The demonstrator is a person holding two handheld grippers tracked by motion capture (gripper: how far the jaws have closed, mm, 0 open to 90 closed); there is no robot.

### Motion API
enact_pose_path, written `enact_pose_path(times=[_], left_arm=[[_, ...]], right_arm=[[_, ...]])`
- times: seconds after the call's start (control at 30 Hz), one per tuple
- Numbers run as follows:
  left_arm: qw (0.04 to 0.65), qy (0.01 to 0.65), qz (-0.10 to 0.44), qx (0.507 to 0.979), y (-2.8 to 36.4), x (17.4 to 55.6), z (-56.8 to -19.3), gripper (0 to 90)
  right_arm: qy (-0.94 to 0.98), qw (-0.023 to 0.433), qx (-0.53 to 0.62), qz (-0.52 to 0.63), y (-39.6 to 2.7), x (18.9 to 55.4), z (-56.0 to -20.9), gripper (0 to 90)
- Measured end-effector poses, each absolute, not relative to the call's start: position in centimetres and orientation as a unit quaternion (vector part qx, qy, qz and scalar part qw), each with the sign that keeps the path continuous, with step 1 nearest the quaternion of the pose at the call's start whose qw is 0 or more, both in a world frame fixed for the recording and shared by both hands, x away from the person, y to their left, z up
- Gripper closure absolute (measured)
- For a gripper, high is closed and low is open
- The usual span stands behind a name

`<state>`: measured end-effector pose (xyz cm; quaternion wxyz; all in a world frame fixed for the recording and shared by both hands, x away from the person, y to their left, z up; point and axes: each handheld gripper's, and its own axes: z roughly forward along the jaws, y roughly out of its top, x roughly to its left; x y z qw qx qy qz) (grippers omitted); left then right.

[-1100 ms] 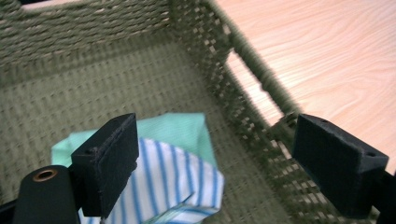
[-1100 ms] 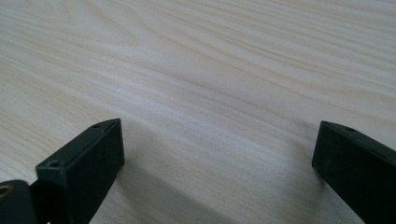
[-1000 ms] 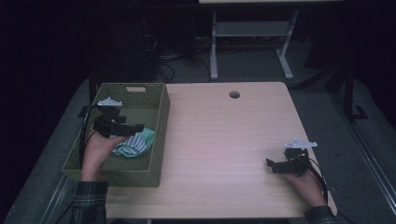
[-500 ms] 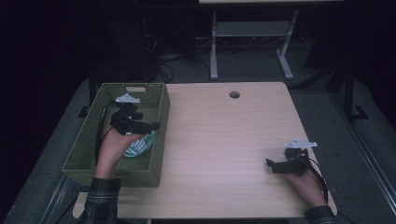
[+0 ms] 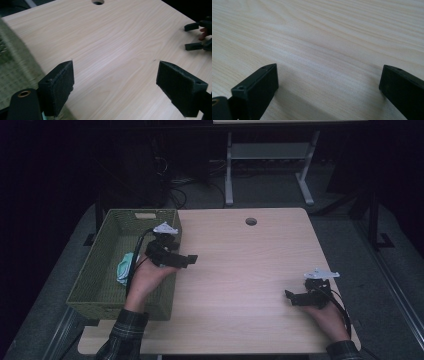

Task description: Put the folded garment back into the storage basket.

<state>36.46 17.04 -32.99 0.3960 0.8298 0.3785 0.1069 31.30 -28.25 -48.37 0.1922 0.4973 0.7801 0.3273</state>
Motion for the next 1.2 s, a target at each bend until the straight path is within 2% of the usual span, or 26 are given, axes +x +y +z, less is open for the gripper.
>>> enact_pose_path(times=[0.4, 1.2], left_arm=[[0.404, 0.348, 0.099, 0.84, 12.6, 36.1, -34.3, 14.0], [0.364, 0.318, 0.091, 0.87, 6.9, 35.3, -40.9, 14.0]], right_arm=[[0.78, 0.192, 0.497, 0.327, -28.3, 31.3, -48.4, 1.8], [0.782, 0.191, 0.495, 0.327, -28.2, 31.3, -48.4, 1.8]])
